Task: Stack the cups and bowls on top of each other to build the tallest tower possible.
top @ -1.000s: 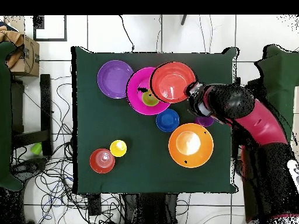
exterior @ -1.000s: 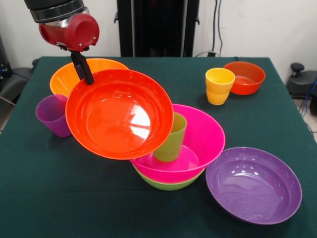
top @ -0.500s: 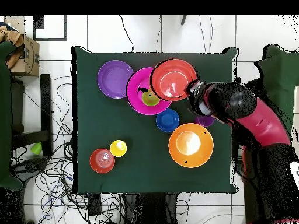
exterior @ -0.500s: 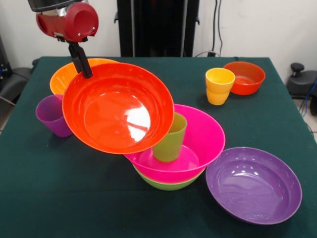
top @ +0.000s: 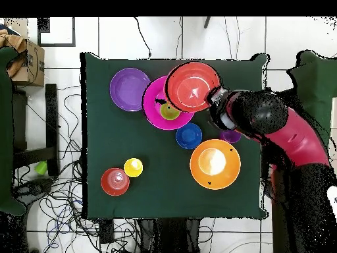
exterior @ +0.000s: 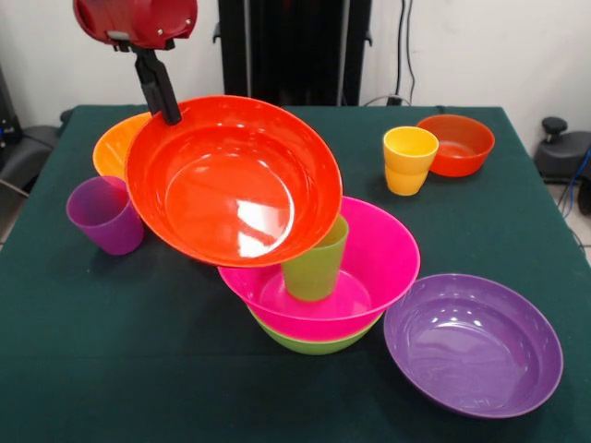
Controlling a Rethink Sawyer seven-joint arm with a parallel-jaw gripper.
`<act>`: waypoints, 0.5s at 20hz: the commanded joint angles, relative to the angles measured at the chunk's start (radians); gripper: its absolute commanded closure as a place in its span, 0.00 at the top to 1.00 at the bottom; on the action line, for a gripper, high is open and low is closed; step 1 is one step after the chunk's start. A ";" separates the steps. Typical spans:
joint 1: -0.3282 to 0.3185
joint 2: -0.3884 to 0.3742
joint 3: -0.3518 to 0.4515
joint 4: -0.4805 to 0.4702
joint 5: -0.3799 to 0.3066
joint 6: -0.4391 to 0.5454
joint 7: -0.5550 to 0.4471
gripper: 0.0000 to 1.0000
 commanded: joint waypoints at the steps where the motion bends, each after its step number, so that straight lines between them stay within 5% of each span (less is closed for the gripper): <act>1: 0.023 0.002 0.071 0.113 0.024 0.017 0.032 0.00; 10: 0.046 0.009 0.068 0.164 0.036 -0.078 0.073 0.00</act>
